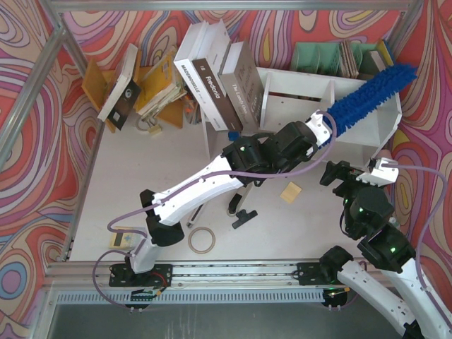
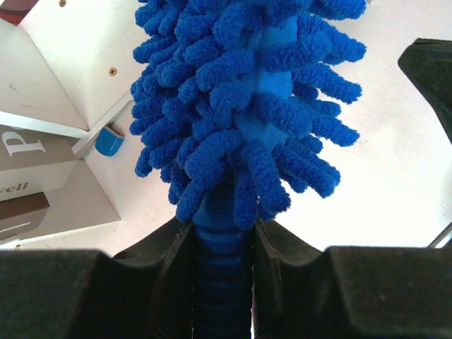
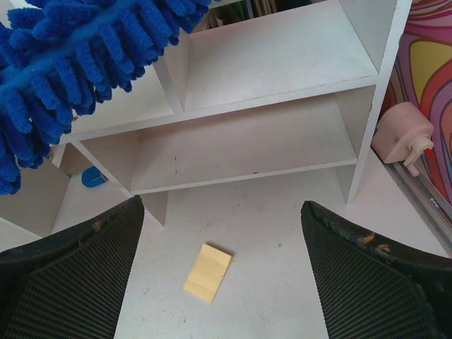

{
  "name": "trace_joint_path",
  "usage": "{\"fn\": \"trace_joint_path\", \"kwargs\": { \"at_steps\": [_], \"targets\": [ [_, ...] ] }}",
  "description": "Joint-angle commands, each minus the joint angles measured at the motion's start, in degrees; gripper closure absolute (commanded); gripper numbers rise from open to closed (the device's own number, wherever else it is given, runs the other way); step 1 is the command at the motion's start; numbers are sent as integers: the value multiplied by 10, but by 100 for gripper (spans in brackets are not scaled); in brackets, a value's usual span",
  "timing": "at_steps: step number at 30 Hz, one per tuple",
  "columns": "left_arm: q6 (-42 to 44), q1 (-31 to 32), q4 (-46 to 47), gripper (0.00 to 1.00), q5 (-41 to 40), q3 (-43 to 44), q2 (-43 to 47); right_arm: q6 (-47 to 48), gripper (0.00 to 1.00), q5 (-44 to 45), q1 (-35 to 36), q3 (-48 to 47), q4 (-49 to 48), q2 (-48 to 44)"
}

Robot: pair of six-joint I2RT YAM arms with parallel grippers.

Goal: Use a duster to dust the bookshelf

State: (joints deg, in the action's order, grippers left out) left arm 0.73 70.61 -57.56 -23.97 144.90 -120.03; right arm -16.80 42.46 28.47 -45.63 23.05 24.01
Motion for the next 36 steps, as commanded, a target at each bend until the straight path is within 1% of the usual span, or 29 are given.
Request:
{"fn": "trace_joint_path", "kwargs": {
  "at_steps": [1, 4, 8, 18, 25, 29, 31, 34, 36],
  "targets": [
    [13, 0, 16, 100, 23, 10, 12, -3, 18, 10, -1, 3, -11, -3],
    [25, 6, 25, 100, 34, -16, 28, -2, 18, 10, -2, 2, -11, -1],
    [47, 18, 72, 100, 52, -92, 74, -3, 18, 10, -2, 3, -11, -1],
    [42, 24, 130, 100, 49, -207, 161, -3, 18, 10, -1, 3, -11, -2],
    [44, 43, 162, 100, 58, -294, 228, -3, 18, 10, -1, 3, -11, -2],
    [29, 44, 185, 100, 12, -326, 259, -3, 18, 9, -1, 2, -10, 0],
    [25, 44, 197, 100, -33, -333, 268, -2, 18, 8, -2, 2, -10, 1],
    [22, 42, 207, 100, -101, -331, 269, -3, 18, 9, -1, 1, -9, 0],
    [19, 36, 203, 100, -125, -324, 263, -4, 18, 9, -1, 2, -8, -1]
  ]
}}
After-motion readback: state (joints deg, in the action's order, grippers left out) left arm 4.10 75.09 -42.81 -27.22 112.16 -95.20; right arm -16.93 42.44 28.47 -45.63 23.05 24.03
